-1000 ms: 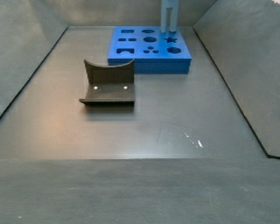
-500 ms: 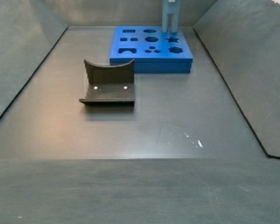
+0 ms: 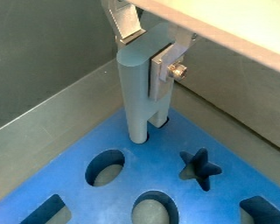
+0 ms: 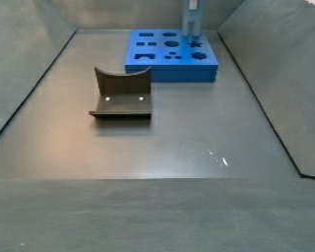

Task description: Insert the square-circle object.

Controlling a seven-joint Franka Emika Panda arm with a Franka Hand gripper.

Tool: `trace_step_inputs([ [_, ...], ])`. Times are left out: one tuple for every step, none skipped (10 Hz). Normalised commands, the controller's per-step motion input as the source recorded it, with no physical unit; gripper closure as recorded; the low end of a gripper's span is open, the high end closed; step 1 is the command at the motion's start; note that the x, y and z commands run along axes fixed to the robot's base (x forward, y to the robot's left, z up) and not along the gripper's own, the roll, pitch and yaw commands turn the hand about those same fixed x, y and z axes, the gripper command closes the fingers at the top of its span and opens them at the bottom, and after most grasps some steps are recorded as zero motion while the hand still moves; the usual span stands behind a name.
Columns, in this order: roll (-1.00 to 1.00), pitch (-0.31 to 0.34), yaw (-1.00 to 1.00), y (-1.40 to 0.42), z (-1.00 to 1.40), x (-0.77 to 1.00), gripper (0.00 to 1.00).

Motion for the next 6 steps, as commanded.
trace_step_inputs([
  [-0.15,-0.001,0.0,-0.01,-0.19,0.0,1.0],
  [-0.16,0.0,0.0,-0.03,-0.15,0.0,1.0],
  [-0.13,0.0,0.0,-0.03,-0.14,0.0,1.0],
  [-0.15,-0.011,0.0,-0.09,-0.23,0.0,1.0],
  [-0.09,0.0,0.0,0.0,-0.1,0.0,1.0],
  [0.0,0.0,0.0,0.0,0.0,0.0,1.0],
])
